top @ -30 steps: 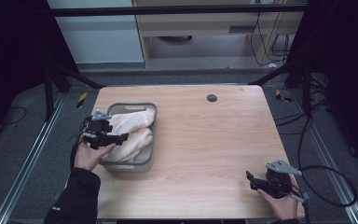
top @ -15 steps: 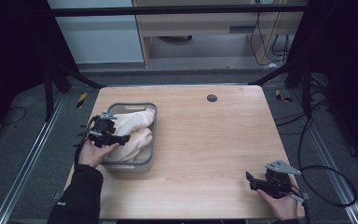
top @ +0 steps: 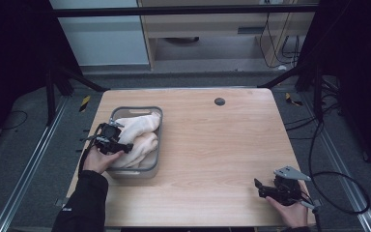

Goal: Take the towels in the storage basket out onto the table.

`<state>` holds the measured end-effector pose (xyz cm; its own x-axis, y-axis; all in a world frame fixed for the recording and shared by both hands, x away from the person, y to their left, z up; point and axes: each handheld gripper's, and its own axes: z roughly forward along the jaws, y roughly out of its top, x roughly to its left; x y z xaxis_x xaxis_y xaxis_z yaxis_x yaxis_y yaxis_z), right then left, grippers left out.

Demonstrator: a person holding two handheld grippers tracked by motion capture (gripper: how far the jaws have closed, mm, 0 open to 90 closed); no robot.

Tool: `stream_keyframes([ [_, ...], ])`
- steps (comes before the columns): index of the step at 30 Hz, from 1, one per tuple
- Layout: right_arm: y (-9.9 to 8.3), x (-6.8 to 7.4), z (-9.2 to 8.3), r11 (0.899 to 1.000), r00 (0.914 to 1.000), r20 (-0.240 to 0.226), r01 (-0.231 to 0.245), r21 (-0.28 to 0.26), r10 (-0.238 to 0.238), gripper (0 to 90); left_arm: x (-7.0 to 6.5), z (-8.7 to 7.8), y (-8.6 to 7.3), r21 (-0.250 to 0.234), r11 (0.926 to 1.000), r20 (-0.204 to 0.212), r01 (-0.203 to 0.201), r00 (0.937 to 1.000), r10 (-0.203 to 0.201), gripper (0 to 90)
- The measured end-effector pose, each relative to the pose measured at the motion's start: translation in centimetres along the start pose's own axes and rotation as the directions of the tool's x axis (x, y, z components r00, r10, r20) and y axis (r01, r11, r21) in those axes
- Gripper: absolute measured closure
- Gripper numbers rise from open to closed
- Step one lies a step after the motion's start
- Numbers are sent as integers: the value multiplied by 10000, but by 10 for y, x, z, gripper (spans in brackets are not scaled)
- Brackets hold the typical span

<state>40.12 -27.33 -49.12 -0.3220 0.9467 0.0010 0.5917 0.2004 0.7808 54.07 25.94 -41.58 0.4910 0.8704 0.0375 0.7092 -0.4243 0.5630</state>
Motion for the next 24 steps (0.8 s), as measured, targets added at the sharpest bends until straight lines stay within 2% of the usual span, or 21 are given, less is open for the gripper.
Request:
stream_keyframes([
  [8,0,0,1,10000,10000,3,92,16,-92,143,0,-1,4,354,9990,-20,273,9996,-273,623],
  [17,0,0,1,10000,10000,-29,94,27,-94,143,1,-5,6,356,9978,59,559,9984,-561,680],
  [24,0,0,1,9999,9999,-45,97,120,-97,143,2,-14,10,83,9978,72,654,9978,-654,699],
])
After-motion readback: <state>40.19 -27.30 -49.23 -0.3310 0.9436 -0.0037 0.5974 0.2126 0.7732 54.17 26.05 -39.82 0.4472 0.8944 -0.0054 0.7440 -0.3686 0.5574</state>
